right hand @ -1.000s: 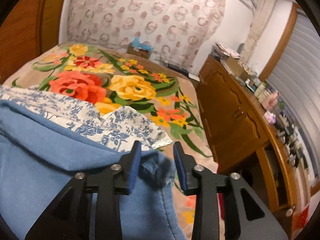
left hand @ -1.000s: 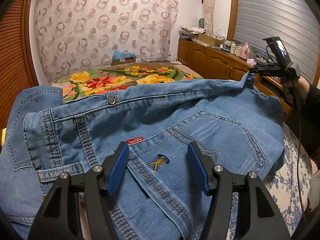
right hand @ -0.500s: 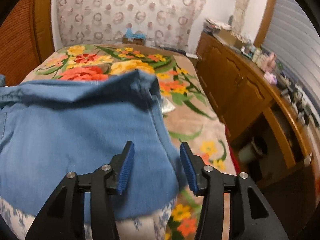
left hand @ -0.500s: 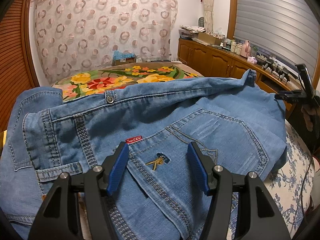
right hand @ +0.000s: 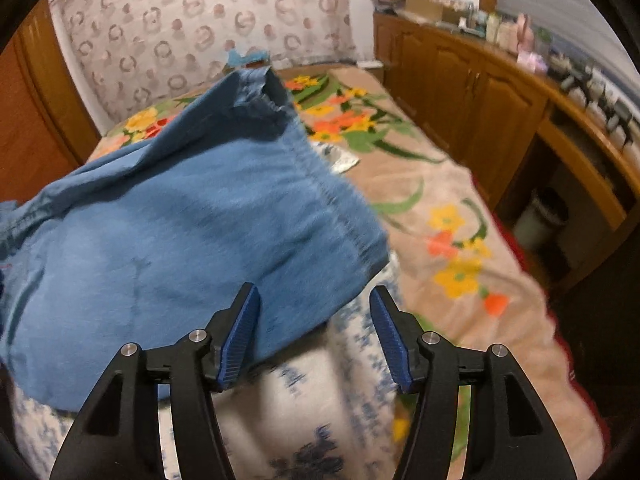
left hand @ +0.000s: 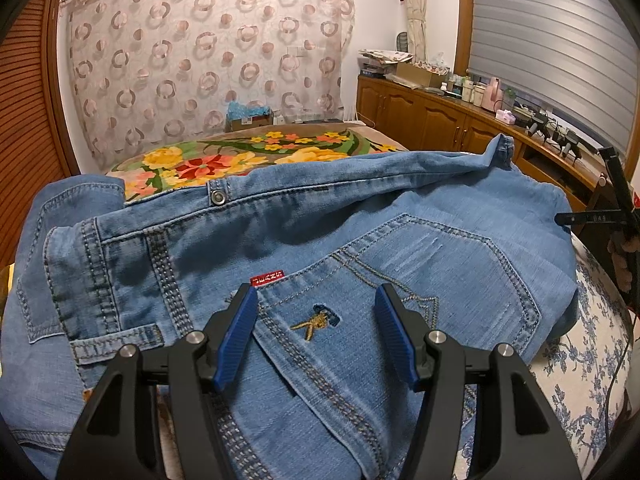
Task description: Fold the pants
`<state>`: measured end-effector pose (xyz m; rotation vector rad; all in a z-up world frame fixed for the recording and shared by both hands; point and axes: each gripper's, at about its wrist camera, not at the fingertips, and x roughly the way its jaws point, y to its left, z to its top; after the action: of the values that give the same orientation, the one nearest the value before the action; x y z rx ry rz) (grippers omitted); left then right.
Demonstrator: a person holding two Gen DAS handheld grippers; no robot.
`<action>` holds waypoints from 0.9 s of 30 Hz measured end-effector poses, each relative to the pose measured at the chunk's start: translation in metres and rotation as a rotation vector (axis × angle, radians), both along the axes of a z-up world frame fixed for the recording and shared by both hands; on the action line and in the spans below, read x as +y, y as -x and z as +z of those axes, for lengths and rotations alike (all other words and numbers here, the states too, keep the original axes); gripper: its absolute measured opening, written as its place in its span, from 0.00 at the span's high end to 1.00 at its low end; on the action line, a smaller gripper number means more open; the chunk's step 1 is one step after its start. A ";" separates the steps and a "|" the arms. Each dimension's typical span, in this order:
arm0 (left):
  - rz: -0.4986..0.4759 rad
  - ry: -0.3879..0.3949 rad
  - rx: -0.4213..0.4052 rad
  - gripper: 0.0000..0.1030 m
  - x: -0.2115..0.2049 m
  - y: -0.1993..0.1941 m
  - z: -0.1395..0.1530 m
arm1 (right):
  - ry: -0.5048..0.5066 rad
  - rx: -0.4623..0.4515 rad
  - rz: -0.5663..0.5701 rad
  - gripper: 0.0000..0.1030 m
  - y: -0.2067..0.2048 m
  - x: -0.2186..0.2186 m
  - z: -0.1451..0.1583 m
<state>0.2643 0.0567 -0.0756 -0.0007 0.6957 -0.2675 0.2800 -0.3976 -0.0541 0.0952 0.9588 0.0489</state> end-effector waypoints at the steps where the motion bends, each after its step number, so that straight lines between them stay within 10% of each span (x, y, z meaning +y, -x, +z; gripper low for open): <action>1: 0.000 -0.001 0.000 0.41 -0.002 0.000 0.000 | -0.007 0.008 -0.005 0.43 0.002 0.002 -0.001; 11: -0.003 -0.014 0.000 0.41 0.007 0.000 0.000 | -0.083 0.020 -0.021 0.44 0.007 0.011 -0.002; 20: 0.003 -0.022 0.009 0.41 0.000 -0.001 0.001 | 0.023 -0.121 0.001 0.90 0.015 0.023 0.018; 27: 0.029 -0.011 0.009 0.41 0.010 0.022 0.020 | -0.027 -0.172 0.029 0.92 0.014 0.021 0.024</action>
<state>0.2419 0.0671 -0.0556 -0.0018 0.7057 -0.2365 0.2664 -0.3765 -0.0299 0.1003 0.7874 0.0957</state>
